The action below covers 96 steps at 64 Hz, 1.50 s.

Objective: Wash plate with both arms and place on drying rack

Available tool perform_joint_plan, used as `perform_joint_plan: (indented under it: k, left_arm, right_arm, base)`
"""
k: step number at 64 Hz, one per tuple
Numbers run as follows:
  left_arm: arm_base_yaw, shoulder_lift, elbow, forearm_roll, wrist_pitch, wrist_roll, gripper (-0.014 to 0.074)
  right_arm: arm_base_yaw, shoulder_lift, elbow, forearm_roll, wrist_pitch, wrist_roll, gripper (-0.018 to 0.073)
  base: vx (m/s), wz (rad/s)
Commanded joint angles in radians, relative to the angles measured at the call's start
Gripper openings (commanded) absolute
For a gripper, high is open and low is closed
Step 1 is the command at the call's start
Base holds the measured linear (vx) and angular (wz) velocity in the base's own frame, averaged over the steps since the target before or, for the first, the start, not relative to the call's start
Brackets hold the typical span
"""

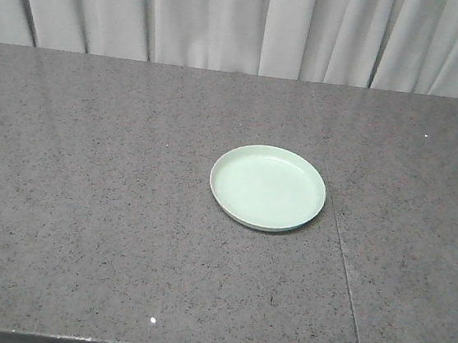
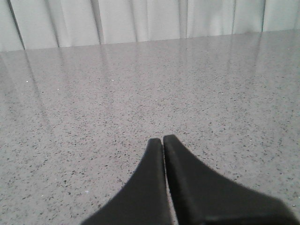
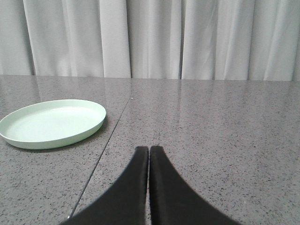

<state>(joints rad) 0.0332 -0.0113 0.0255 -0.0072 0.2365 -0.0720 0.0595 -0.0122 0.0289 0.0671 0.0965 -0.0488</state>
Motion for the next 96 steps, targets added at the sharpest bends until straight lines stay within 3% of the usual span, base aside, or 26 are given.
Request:
perform_joint_plan:
  k: [1, 39, 55, 72, 81, 92, 96]
  left_arm:
    - [0.003, -0.015, -0.024, -0.002, -0.073, -0.009, -0.0006]
    - [0.003, -0.015, -0.024, -0.002, -0.073, -0.009, -0.0006]
    - [0.003, -0.015, -0.024, -0.002, -0.073, -0.009, -0.0006]
    - [0.003, -0.015, -0.024, -0.002, -0.073, -0.009, -0.0006]
    - [0.003, -0.015, -0.024, -0.002, -0.073, -0.009, -0.0006]
    - [0.003, -0.015, -0.024, -0.002, -0.073, -0.009, -0.0006]
    - [0.003, -0.015, -0.024, -0.002, -0.073, -0.009, -0.0006]
  right_arm:
    - [-0.006, -0.003, 0.002, -0.003, -0.079, -0.003, -0.0001]
    - [-0.006, -0.003, 0.002, -0.004, -0.079, -0.004, -0.0001]
    - [-0.006, -0.003, 0.002, -0.053, -0.079, -0.108, -0.0001]
    - [-0.006, -0.003, 0.002, -0.051, -0.079, -0.105, -0.0001]
    - [-0.006, -0.003, 0.002, 0.033, -0.087, -0.015, -0.0001]
    - [-0.006, -0.003, 0.002, 0.269, -0.131, 0.18, -0.0001]
    - [-0.006, -0.003, 0.002, 0.344, -0.148, 0.198, -0.0001]
  base:
    - [0.0, 0.0]
    - [0.0, 0.0]
    - [0.0, 0.0]
    - [0.0, 0.0]
    - [0.0, 0.0]
    - [0.0, 0.0]
    - [0.0, 0.0]
